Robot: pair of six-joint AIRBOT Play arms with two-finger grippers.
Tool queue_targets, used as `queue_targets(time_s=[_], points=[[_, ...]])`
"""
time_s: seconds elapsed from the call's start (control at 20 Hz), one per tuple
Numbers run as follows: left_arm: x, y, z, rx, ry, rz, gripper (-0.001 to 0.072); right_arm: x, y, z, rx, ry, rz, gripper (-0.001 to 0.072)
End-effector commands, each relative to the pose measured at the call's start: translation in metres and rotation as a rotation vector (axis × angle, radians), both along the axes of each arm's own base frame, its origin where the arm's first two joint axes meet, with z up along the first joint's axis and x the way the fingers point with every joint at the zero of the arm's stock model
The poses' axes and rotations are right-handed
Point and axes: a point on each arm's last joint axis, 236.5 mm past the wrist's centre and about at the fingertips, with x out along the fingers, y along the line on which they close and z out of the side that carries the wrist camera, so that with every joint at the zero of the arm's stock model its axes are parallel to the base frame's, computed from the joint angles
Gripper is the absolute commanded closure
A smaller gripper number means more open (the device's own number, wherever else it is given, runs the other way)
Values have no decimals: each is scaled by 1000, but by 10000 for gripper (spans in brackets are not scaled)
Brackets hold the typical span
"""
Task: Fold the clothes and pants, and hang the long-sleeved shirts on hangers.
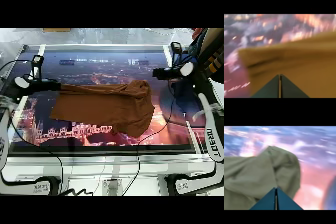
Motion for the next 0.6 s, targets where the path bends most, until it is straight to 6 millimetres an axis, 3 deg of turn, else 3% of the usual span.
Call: queue_targets(time_s=[0.0,0.1,0.15,0.25,0.35,0.45,0.55], points=[[-41,51,39,326,30,-14,696,-30,-47,13,-49,72,-52,699],[-57,57,70,353,-7,0,697,-57,-71,8,-73,167,-60,700],[-67,59,75,351,7,4,697,-78,-80,-3,-105,247,-5,700],[-88,70,60,328,110,12,697,-118,-86,-28,-106,399,110,700],[-112,76,25,246,276,14,698,-137,-70,-49,38,457,142,701],[-130,78,-5,110,410,26,697,-151,-40,-68,197,480,184,701],[-128,79,-17,-45,439,89,697,-176,-7,-86,318,525,235,701]])
